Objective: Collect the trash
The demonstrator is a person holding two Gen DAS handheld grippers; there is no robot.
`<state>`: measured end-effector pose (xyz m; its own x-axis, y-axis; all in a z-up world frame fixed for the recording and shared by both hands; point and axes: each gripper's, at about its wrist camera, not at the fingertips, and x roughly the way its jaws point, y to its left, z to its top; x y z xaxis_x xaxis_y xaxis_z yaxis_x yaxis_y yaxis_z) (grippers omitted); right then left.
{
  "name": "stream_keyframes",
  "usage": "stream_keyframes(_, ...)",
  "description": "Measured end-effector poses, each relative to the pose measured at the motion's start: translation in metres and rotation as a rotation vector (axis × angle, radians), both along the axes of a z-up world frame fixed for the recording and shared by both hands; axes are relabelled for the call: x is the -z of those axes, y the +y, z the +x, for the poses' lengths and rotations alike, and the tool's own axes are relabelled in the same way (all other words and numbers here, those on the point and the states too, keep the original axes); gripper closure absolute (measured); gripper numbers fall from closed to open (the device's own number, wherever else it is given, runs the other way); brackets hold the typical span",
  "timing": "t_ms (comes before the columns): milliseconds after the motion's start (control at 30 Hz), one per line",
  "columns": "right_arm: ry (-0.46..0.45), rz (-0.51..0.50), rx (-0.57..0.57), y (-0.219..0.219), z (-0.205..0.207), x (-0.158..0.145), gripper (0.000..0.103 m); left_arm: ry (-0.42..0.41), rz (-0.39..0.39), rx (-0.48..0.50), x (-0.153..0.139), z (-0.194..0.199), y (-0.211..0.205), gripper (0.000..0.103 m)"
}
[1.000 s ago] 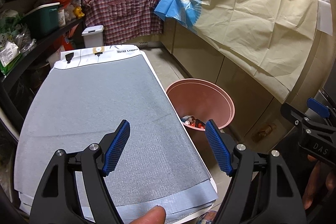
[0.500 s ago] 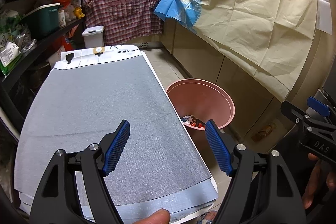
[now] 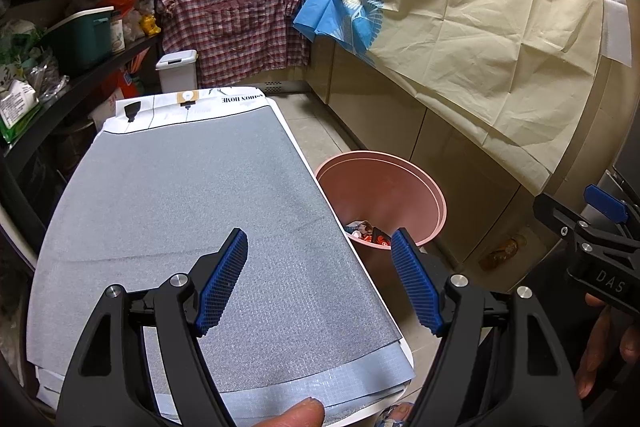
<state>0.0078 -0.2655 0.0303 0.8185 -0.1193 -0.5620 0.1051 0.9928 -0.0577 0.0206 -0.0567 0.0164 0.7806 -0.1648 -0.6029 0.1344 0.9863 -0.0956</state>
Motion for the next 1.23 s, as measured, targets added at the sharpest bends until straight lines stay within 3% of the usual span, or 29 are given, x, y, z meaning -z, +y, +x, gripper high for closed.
stream_keyframes(1233,-0.001,0.0,0.002,0.0021,-0.002,-0.0012,0.005,-0.022,0.018,0.007,-0.0026,-0.0009,-0.0012,0.031)
